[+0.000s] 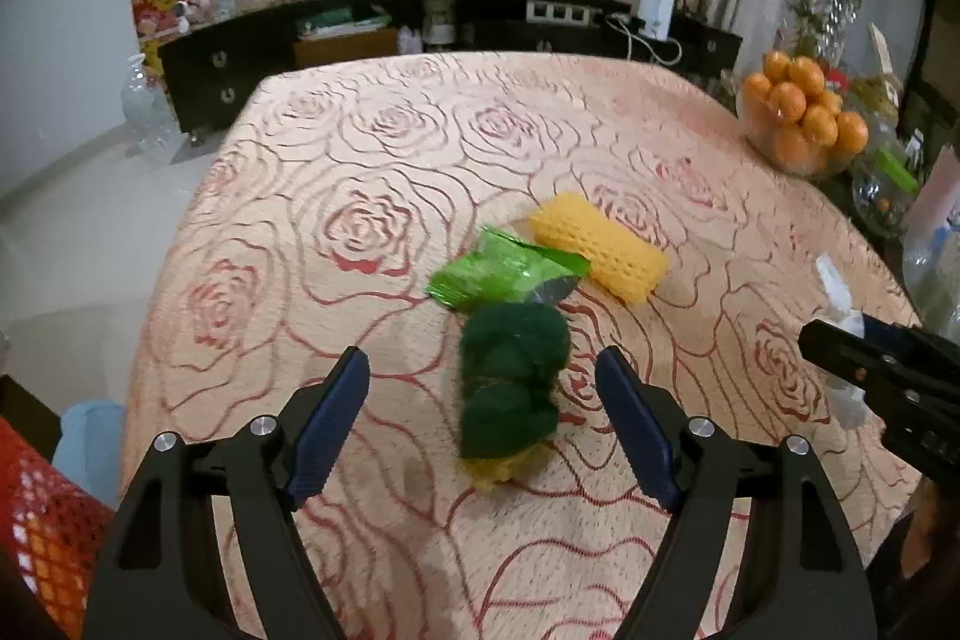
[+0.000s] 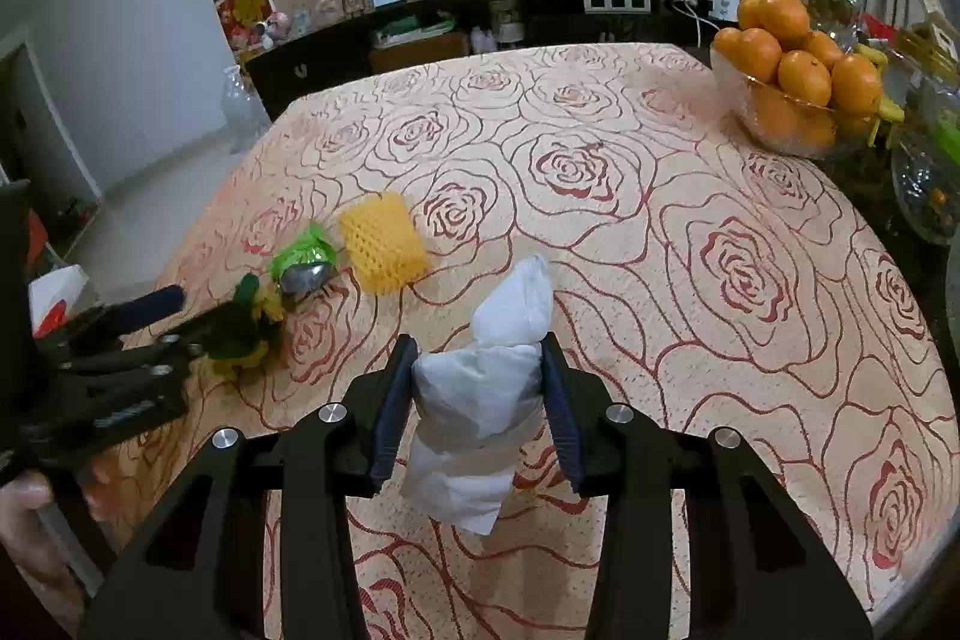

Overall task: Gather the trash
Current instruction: 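Grasp the dark green wrapper with the left gripper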

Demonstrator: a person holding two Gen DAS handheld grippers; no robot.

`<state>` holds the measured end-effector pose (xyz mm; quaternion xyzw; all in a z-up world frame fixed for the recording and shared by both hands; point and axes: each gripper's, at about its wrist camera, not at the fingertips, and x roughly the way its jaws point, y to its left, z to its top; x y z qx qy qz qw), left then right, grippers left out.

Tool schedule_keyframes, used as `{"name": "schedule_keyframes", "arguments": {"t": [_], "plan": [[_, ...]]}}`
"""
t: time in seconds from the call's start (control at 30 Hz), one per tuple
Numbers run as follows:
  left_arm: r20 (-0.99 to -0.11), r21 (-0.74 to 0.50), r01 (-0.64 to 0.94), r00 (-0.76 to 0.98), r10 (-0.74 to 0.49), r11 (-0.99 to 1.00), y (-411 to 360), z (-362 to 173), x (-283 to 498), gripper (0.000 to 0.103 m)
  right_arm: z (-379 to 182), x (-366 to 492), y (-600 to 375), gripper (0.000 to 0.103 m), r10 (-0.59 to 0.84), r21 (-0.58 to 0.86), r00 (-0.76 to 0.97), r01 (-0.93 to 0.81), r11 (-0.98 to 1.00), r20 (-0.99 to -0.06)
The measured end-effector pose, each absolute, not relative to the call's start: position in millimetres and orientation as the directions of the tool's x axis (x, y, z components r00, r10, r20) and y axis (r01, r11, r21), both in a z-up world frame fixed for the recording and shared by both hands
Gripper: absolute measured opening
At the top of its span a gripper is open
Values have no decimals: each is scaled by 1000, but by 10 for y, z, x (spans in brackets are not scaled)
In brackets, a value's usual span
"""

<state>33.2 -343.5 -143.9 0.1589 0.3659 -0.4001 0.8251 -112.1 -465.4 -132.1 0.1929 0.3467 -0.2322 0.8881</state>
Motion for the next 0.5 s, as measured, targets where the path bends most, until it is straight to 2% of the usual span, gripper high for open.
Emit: {"name": "schedule_keyframes", "arguments": {"t": [0.2, 0.5], "plan": [[-761, -70, 779, 362, -538, 623, -3556, -1601, 411, 38, -1331, -1096, -4615, 40, -268, 183, 653, 537, 824, -708], [-737, -87, 781, 368, -567, 619, -3472, -1512, 356, 35, -1332, -1122, -4644, 40, -271, 188, 653, 544, 818, -707]]}}
